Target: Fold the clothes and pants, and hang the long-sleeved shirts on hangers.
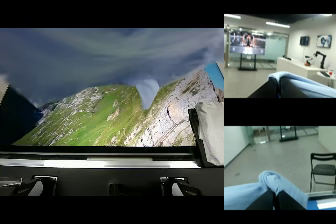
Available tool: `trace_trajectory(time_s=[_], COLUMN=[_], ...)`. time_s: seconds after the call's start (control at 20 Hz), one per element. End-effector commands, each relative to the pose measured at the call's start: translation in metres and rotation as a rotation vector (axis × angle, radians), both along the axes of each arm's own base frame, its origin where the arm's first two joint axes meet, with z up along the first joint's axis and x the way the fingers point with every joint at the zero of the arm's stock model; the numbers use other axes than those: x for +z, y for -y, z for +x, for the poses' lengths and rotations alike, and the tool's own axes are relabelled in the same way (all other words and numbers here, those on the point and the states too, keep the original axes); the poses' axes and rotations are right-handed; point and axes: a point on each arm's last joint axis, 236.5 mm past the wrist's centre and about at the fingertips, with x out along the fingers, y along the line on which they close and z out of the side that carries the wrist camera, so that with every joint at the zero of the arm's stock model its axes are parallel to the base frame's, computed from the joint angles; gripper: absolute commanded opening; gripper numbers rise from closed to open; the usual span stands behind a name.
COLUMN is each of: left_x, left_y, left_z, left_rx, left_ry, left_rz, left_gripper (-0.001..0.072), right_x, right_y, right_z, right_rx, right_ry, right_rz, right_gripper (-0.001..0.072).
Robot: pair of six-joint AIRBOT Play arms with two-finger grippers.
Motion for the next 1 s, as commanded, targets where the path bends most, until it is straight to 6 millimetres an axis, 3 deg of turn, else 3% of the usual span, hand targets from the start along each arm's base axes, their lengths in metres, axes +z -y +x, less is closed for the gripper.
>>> trace_trajectory(time_s=[0.0, 0.1, 0.15, 0.25, 0.35, 0.45, 0.55, 0.65, 0.75, 0.85, 0.95], left_x=[0.027, 0.006, -0.014, -0.072, -0.150, -0.249, -0.360, -0.456, -0.531, -0.582, -0.609], left_y=[0.001, 0.003, 0.003, -0.002, -0.011, -0.018, -0.019, -0.030, -0.042, -0.048, -0.055], left_z=[-0.036, -0.014, 0.006, 0.058, 0.117, 0.173, 0.215, 0.250, 0.269, 0.274, 0.276], left_rx=[0.023, 0.014, 0.004, -0.025, -0.071, -0.109, -0.139, -0.113, -0.098, -0.099, -0.077], left_ry=[0.117, 0.027, -0.054, -0.257, -0.486, -0.708, -0.909, -1.056, -1.193, -1.317, -1.394], left_rz=[-0.015, 0.017, 0.035, 0.054, 0.022, 0.003, 0.015, -0.016, -0.071, -0.158, -0.268], left_gripper=[0.0021, 0.0021, 0.0021, 0.0021, 0.0022, 0.0022, 0.0022, 0.0022, 0.0022, 0.0022, 0.0021], right_x=[0.027, 0.014, -0.004, -0.073, -0.157, -0.245, -0.342, -0.432, -0.491, -0.520, -0.535], right_y=[-0.002, 0.004, 0.007, 0.017, 0.031, 0.046, 0.051, 0.030, -0.007, -0.040, -0.059], right_z=[-0.056, -0.050, -0.039, 0.001, 0.052, 0.110, 0.166, 0.214, 0.254, 0.286, 0.304], right_rx=[-0.059, -0.079, -0.082, -0.070, -0.048, -0.024, -0.007, 0.020, 0.068, 0.102, 0.121], right_ry=[0.117, 0.056, -0.023, -0.310, -0.608, -0.825, -0.970, -1.046, -1.068, -1.038, -1.014], right_rz=[0.005, -0.002, 0.000, 0.020, 0.071, 0.148, 0.232, 0.328, 0.444, 0.604, 0.697], right_gripper=[0.0041, 0.0041, 0.0040, 0.0040, 0.0040, 0.0040, 0.0039, 0.0040, 0.0040, 0.0041, 0.0041])
